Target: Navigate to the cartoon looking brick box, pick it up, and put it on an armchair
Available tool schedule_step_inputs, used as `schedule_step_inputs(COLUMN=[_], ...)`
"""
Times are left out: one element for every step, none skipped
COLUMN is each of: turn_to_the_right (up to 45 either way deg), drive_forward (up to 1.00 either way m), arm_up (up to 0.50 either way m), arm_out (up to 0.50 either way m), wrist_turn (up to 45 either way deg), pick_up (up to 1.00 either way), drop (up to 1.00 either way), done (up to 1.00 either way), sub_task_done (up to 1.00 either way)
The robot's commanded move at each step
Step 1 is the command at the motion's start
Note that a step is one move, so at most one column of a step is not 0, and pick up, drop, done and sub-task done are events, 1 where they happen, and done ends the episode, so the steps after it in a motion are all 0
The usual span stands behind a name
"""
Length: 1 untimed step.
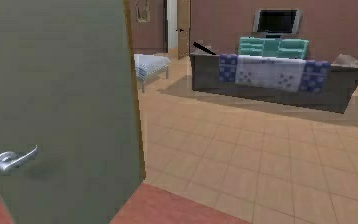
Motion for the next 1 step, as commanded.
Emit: schedule_step_inputs(turn_to_the_right=[18.0], drive_forward=[0.0], arm_up=[0.0], arm_out=[0.0], wrist_turn=[0.0], pick_up=[0.0], drop=[0.0], done=[0.0], sub_task_done=[0.0])
